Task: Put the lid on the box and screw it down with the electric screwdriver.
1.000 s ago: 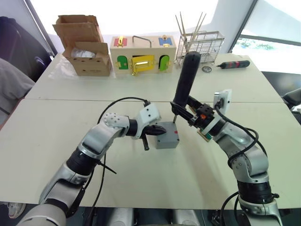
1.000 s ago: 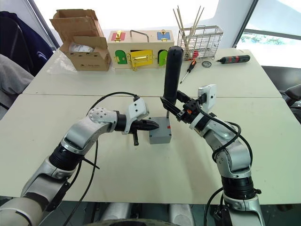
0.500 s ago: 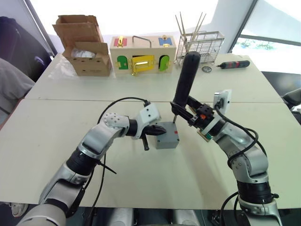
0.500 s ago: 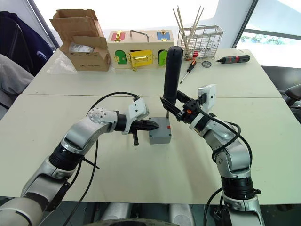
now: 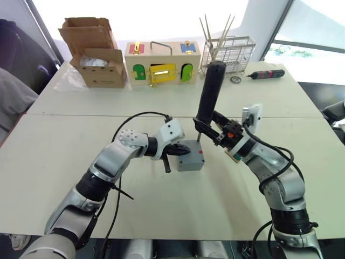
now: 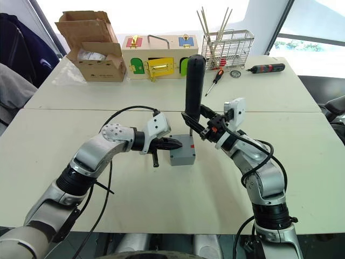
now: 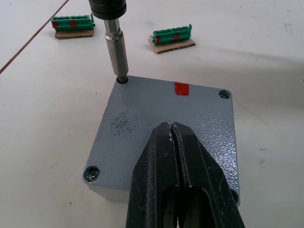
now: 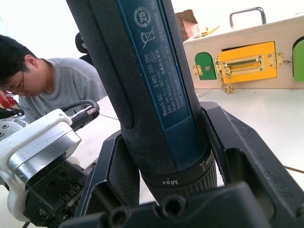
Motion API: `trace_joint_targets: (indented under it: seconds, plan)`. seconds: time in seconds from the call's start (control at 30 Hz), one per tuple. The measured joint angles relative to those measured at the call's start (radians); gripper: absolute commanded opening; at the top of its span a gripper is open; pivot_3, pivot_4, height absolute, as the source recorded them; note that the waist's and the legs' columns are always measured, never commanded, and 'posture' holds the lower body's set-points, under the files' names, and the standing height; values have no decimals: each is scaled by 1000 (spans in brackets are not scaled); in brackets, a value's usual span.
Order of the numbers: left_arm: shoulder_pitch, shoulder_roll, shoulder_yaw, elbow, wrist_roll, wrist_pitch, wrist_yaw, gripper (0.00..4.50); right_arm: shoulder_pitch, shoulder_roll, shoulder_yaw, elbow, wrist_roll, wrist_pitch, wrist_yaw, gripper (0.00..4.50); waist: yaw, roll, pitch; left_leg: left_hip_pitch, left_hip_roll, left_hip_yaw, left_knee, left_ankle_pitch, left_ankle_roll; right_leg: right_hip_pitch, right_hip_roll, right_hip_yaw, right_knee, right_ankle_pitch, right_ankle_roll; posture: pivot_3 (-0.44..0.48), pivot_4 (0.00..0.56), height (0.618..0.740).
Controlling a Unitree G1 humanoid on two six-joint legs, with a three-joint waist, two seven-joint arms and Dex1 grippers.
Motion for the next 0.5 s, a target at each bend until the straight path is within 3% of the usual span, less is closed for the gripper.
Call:
trace_joint_targets:
  seconds: [0.5]
  plan:
    - [0,0,-3,3,2,-6,0,0,1,0,0,3,1,-3,1,1759,0,0,-1,0,1,0,-1,0,0,2,-1,0,-4,0,0,0,150,740]
